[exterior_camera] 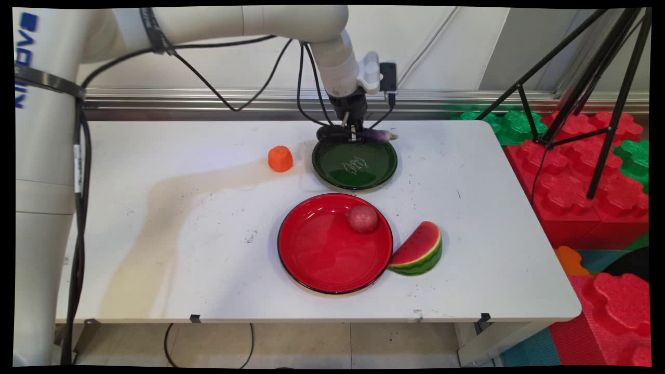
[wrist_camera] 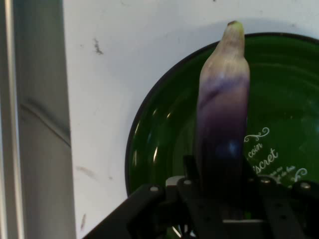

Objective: Place the picked object on the green plate

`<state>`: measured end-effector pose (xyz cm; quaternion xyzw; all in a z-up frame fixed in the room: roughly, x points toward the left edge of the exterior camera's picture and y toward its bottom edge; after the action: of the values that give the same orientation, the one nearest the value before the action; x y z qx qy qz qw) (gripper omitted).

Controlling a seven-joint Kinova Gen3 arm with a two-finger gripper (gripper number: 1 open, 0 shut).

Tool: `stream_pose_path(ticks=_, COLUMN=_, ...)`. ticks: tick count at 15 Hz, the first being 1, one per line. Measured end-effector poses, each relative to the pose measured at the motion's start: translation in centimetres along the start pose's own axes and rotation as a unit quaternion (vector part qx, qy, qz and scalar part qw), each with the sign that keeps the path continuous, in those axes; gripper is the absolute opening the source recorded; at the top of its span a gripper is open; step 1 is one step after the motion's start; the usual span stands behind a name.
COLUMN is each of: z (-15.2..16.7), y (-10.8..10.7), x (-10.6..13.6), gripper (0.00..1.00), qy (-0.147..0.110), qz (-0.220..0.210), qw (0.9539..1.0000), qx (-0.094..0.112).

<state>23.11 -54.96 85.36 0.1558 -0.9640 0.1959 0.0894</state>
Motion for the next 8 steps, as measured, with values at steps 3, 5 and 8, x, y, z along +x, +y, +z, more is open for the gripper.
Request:
stream_pose_path(ticks=3, z=2.1, y=-0.4, x=-0.3, gripper=0.00, qy=-0.001, qz=0.013, qw=0.9999, qx=-0.011)
stream_pose_path(ticks=5, z=2.8, y=-0.5, x=-0.5, gripper=0.00, qy=-0.001, qz=0.020, qw=0.9997, qx=-0.015)
stream_pose_path(ticks=8, z=3.8, y=-0.6, x=-0.8, gripper=0.00, qy=-0.001, qz=0.030, qw=0.9993, qx=-0.022)
